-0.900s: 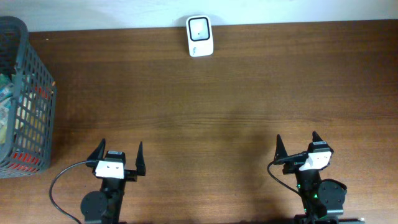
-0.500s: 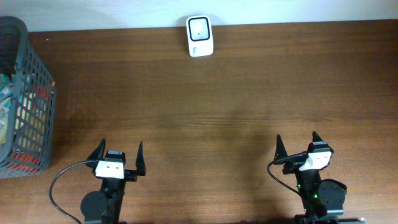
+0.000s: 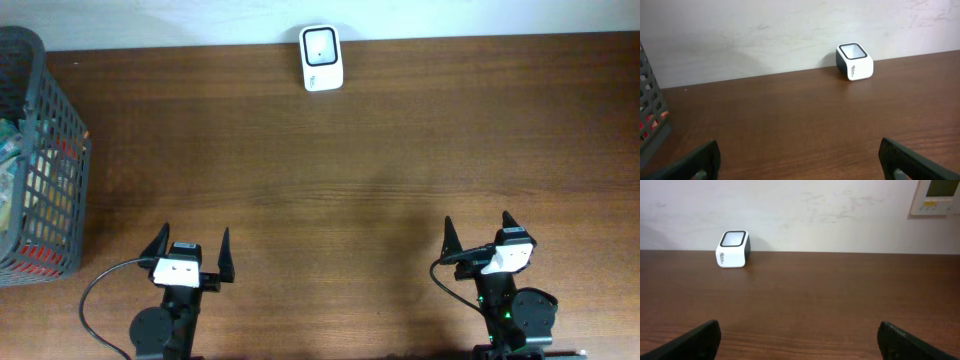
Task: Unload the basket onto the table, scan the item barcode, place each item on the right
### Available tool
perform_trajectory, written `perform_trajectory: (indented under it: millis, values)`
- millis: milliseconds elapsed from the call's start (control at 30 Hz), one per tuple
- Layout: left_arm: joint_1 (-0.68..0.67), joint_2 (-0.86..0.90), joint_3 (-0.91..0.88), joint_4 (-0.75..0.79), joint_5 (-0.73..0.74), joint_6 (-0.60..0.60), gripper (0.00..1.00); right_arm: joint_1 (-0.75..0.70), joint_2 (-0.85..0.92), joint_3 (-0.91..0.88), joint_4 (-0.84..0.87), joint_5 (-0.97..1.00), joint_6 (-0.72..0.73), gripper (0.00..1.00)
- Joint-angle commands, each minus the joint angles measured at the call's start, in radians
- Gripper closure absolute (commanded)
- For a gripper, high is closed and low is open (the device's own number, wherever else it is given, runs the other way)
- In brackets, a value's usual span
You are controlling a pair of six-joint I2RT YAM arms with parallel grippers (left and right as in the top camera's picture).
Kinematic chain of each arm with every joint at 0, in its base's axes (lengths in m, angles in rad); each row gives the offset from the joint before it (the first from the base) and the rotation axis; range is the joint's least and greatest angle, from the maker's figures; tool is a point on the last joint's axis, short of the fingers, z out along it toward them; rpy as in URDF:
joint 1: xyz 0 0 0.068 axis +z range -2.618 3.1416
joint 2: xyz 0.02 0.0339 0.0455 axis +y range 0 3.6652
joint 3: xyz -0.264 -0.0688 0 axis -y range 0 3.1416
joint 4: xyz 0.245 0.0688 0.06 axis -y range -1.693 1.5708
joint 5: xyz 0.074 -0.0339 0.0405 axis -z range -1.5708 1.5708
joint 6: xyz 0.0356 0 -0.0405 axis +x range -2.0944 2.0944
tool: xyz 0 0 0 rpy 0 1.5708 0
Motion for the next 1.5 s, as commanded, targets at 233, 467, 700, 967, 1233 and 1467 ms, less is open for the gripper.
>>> perform_trajectory:
  millis: [233,467,700,967,1233,1467]
  values:
    - [-0.006,0.001,-0.005,0.039,0.016,0.011,0.01,-0.005,-0.004,-0.007,-0.002,-0.013,0.0,0.01]
    - [-0.006,0.004,0.011,0.101,0.077,0.012,0.01,-0.005,-0.004,-0.007,-0.002,-0.013,0.0,0.01]
    - [-0.006,0.218,0.281,0.008,0.094,0.065,0.01,-0.005,-0.004,-0.007,-0.002,-0.013,0.0,0.01]
    - [-0.003,0.838,1.017,-0.388,0.091,0.136,0.01,-0.005,-0.004,-0.007,-0.002,-0.013,0.0,0.01]
    - [0.045,1.476,1.982,-1.006,0.082,0.151,0.01,-0.005,-0.004,-0.007,-0.002,-0.013,0.0,0.01]
    - [0.053,1.649,2.213,-0.994,-0.033,0.151,0.01,-0.005,-0.004,-0.007,-0.002,-0.013,0.0,0.01]
